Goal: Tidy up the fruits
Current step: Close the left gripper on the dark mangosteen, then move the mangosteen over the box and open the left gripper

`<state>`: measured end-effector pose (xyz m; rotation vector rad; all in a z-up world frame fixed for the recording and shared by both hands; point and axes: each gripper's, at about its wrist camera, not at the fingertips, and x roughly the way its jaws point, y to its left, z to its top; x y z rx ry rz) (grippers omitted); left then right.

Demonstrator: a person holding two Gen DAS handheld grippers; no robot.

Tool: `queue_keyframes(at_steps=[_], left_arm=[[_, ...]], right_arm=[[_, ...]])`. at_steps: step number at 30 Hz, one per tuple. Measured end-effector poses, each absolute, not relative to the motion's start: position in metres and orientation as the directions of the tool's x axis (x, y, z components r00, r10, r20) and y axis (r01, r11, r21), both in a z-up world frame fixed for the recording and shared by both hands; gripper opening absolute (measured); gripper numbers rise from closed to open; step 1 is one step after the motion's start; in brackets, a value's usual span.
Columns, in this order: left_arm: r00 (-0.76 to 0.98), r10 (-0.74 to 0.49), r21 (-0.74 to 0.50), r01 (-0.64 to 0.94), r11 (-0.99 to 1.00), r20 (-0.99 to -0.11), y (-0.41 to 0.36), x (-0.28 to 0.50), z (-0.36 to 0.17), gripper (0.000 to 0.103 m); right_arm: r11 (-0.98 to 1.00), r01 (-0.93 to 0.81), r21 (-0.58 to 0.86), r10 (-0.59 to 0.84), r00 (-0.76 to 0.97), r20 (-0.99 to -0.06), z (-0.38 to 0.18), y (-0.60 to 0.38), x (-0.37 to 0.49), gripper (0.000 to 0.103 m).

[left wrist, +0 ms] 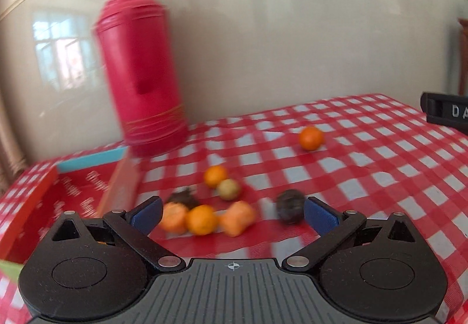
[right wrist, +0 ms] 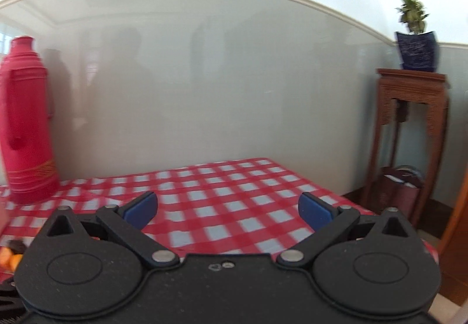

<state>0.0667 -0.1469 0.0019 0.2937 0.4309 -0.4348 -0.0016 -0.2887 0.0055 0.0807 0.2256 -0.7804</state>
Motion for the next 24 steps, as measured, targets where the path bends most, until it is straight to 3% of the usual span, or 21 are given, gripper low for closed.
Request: queue_keyframes(at_steps=[2, 5, 6, 11, 14, 17, 24], left_arm=[[0.805, -0.369, 0.206, 0.503, 0.839, -0.465, -0.169, 0.068, -0.004, 0.101], [0.78, -0.382, 0.213, 0.536, 0.817, -0.496, -0.196, 0.076, -0.012, 0.074], [0.767, -0.384, 0.2, 0.542, 0.816, -0.514, -0.2, 0.081, -0.015, 0.07], [0.739, -0.381, 0.145, 0.537, 0.831, -0.556, -0.211, 0.096, -0.028, 0.068], [0.704, -0.376, 0.099, 0.534, 0.84, -0.603, -0.212, 0.107, -0.037, 0.043], [0.686, -0.386, 0.059, 0.529, 0.846, -0.617, -0.208, 0.112, -0.04, 0.038], [0.719, -0.393, 0.077, 0.524, 0.848, -0.573, -0.205, 0.104, -0.034, 0.038]], right_arm=[[0.694, 0.719, -0.014, -0.702, 0.673, -0.234, 0.004, -0.295, -0.008, 0.097], [0.703, 0.711, 0.031, -0.682, 0.686, -0.252, 0.003, -0.307, -0.017, 0.097], [0.705, 0.707, 0.049, -0.675, 0.691, -0.256, 0.002, -0.311, -0.018, 0.097], [0.711, 0.7, 0.075, -0.665, 0.703, -0.252, 0.005, -0.315, -0.022, 0.097], [0.711, 0.7, 0.068, -0.669, 0.703, -0.241, 0.008, -0.314, -0.024, 0.097], [0.717, 0.693, 0.078, -0.659, 0.71, -0.25, 0.006, -0.316, -0.024, 0.097], [0.73, 0.677, 0.097, -0.641, 0.726, -0.248, 0.007, -0.316, -0.024, 0.097]])
